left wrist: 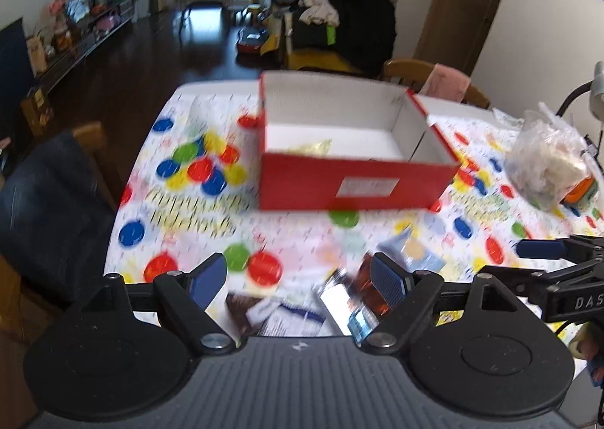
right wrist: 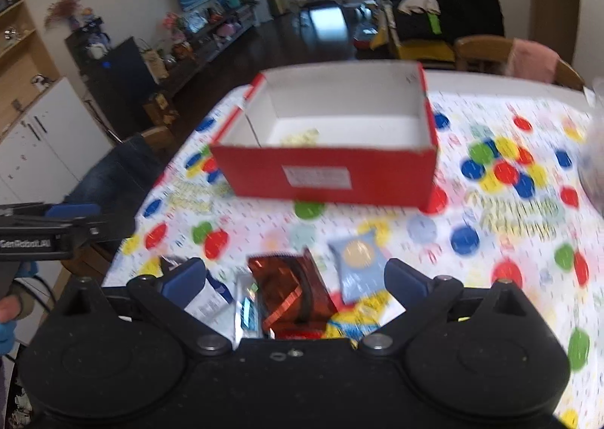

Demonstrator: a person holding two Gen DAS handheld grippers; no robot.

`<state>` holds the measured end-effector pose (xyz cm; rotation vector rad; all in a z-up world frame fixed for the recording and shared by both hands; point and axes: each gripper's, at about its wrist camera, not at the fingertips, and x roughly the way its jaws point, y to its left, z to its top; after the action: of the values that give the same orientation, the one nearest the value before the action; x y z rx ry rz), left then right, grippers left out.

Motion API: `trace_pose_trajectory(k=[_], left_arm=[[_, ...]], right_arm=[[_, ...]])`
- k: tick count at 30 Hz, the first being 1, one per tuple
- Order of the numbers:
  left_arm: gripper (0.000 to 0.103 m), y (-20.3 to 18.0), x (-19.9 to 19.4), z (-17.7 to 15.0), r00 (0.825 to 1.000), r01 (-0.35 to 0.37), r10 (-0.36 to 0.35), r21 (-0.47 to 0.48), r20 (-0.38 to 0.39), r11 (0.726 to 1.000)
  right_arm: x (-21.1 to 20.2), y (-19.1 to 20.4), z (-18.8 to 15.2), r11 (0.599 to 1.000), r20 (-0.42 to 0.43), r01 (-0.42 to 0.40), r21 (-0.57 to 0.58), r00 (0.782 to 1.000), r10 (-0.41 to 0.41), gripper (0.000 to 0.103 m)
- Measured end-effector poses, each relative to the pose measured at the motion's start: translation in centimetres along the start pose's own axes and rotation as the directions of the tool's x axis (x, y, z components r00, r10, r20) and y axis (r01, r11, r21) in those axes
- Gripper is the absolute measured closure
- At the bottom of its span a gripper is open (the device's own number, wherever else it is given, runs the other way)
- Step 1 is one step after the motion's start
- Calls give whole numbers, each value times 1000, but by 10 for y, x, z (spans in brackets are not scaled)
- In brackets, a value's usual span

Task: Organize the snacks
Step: 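Withdraw both tools from the box back toward the snack pile, then grasp the brown wrapped snack with left tool while right tool grasps the yellow Minion pouch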

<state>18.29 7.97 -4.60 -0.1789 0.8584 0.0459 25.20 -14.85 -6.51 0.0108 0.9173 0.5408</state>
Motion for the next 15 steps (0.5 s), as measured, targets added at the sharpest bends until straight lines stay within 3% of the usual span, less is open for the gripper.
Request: trace_pose_trajectory(k=[9, 15], left_arm=[[20, 30, 40, -28, 991, -6, 7, 7, -131, 1000], [20, 41, 61, -35, 987, -24, 25, 8, -158, 1000]], right_arm=[[27, -17, -28, 997, -86, 48, 56, 995, -43, 4], [47, -22, -42, 995, -115, 92, 42, 990, -86, 11]])
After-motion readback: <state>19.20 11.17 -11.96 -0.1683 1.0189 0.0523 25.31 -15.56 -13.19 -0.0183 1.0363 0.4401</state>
